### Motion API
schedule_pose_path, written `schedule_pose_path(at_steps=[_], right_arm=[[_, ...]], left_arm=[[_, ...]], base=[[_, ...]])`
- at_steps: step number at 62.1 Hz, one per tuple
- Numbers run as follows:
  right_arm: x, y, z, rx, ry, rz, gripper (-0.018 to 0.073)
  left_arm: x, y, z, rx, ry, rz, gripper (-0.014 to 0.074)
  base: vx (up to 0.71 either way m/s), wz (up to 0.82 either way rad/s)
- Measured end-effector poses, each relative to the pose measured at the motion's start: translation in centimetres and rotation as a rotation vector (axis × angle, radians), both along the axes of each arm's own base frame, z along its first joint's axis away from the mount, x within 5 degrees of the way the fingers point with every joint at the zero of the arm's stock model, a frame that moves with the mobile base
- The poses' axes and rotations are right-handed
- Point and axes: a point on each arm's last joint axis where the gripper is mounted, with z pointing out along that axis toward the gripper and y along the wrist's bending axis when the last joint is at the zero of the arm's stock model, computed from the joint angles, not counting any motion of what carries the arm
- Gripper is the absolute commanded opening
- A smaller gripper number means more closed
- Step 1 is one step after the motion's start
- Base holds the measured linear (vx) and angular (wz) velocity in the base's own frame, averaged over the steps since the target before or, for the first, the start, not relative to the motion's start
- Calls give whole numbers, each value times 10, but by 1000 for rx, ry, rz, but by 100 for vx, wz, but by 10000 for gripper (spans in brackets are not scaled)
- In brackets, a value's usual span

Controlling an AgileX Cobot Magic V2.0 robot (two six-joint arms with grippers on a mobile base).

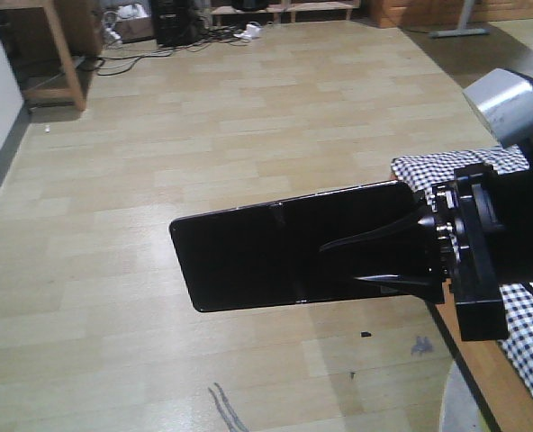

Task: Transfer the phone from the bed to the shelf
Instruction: 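Hold the phone in the right gripper while the base turns away, then keep the phone raised in the right gripper while driving across the room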

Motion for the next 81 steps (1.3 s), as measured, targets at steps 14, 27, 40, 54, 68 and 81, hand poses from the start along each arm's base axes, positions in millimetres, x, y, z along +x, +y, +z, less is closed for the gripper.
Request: schedule_pose_path(at_steps=[14,27,40,54,68,81], right_arm=[[0,0,0,0,1,2,-4],[0,0,0,0,1,2,-4],[0,0,0,0,1,2,-4],[0,0,0,0,1,2,-4],[0,0,0,0,1,2,-4],[0,0,0,0,1,2,-4]], left_arm=[[0,0,0,0,0,0,1],[0,0,0,0,0,0,1],[0,0,0,0,0,0,1],[0,0,0,0,0,0,1],[0,0,0,0,0,0,1],[0,0,0,0,0,0,1]], base=[[-5,22],[-1,8],[1,0],[1,3],[1,0],[1,3]])
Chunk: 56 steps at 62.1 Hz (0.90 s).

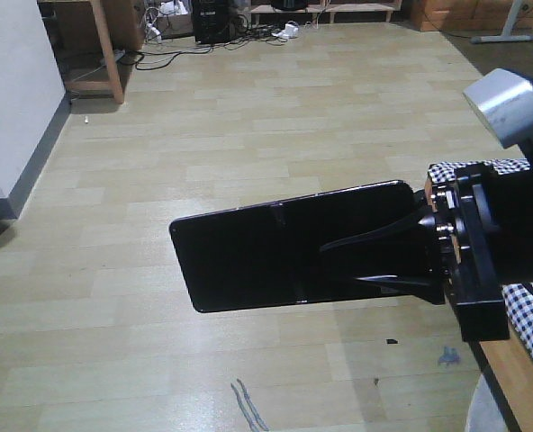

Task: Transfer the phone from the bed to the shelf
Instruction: 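Keep the phone raised in the right gripper while driving across the room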

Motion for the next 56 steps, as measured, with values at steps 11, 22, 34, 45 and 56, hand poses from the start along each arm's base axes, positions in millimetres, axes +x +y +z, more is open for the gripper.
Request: schedule_pose_path(at_steps=[11,22,34,45,56], right_arm=[[0,0,0,0,0,0,-4],[0,0,0,0,0,0,-4],[0,0,0,0,0,0,-4],[0,0,0,0,0,0,-4],[0,0,0,0,0,0,-4]], left_arm=[[0,0,0,0,0,0,1],[0,0,0,0,0,0,1],[0,0,0,0,0,0,1],[0,0,0,0,0,0,1],[0,0,0,0,0,0,1]], base=[[2,6],[4,4],[6,8],[8,11],[11,9]])
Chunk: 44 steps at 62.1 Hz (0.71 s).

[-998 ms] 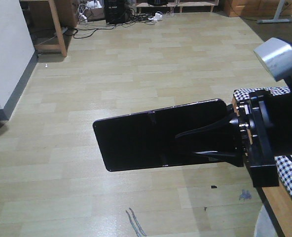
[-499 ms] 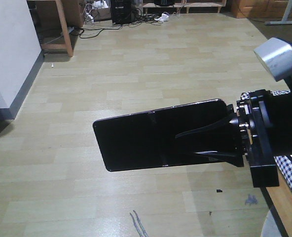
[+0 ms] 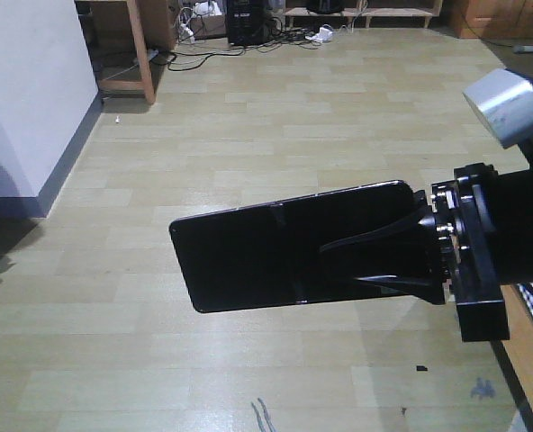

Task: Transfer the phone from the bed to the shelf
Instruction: 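Keep the phone raised in the right gripper while driving across the room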

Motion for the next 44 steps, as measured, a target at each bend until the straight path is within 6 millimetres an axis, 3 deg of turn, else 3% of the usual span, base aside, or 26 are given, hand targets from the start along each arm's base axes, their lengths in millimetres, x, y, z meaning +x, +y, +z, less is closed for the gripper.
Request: schedule_pose_path(at_steps=[44], right_arm=[[0,0,0,0,0,1,-4]], left_arm=[[0,0,0,0,0,0,1]], base=[[21,-1]])
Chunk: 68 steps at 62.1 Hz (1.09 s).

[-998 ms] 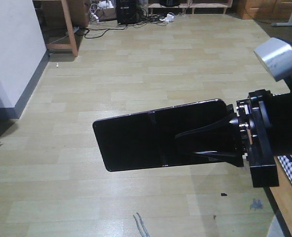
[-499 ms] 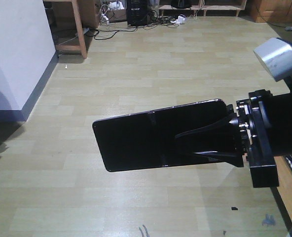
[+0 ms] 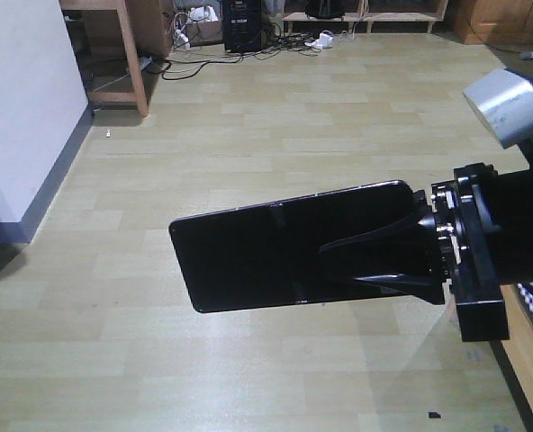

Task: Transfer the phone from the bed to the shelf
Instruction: 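Keep the phone raised in the right gripper while driving across the room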

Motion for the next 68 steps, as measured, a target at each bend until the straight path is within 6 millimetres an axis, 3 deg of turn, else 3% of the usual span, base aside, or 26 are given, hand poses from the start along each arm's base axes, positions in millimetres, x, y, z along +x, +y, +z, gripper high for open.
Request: schedule_pose_path(at_steps=[68], right_arm=[[0,0,0,0,0,-1,-4]], left_arm=[[0,0,0,0,0,0,1]], base=[[32,-1]])
